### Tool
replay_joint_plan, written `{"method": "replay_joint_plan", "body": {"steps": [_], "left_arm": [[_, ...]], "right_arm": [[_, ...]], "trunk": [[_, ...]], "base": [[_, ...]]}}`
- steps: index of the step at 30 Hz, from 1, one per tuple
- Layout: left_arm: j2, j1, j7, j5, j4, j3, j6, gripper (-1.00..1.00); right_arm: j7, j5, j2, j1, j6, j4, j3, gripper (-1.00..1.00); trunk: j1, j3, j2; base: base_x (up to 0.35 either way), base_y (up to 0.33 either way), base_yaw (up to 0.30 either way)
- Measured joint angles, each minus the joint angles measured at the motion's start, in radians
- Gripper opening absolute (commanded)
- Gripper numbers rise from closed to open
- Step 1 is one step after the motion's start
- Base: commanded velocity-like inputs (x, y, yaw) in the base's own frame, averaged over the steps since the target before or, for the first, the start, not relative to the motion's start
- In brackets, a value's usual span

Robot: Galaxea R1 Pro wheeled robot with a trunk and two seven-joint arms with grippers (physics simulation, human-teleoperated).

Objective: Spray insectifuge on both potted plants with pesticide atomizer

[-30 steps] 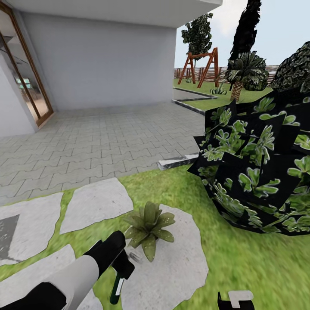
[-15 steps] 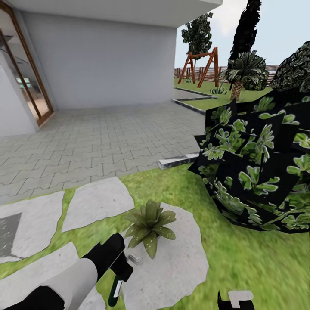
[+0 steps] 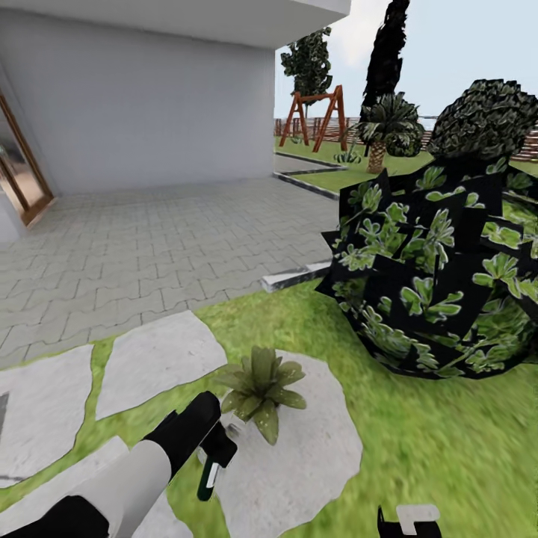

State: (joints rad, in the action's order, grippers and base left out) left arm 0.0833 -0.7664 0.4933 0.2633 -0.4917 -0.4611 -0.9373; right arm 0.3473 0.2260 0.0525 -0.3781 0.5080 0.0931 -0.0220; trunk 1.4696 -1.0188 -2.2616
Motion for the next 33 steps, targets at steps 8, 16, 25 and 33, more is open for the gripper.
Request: {"method": "replay_joint_plan", "body": {"steps": [8, 16, 25, 33], "left_arm": [[-0.008, -0.006, 0.003, 0.005, -0.01, -0.006, -0.002, -1.0], [-0.009, -0.009, 0.004, 0.005, -0.012, -0.006, -0.002, -1.0], [-0.014, -0.086, 0.027, 0.002, 0.004, -0.009, -0.023, -1.0], [-0.053, -0.085, 0.16, 0.085, 0.005, -0.059, -0.042, -1.0]], "right_arm": [[0.0, 0.0, 0.0, 0.0, 0.0, 0.0, 0.0, 1.0], [0.001, 0.0, 0.001, 0.0, 0.0, 0.0, 0.0, 1.0], [0.001, 0.0, 0.001, 0.0, 0.0, 0.0, 0.0, 1.0], [0.0, 0.0, 0.0, 0.0, 0.0, 0.0, 0.001, 1.0]], "trunk": [[0.0, 0.0, 0.0], [0.0, 0.0, 0.0], [0.0, 0.0, 0.0], [0.0, 0.0, 0.0]], "base": [[0.07, 0.297, -0.22], [-0.094, 0.231, -0.007], [-0.002, 0.008, 0.0], [0.0, 0.0, -0.001]]}}
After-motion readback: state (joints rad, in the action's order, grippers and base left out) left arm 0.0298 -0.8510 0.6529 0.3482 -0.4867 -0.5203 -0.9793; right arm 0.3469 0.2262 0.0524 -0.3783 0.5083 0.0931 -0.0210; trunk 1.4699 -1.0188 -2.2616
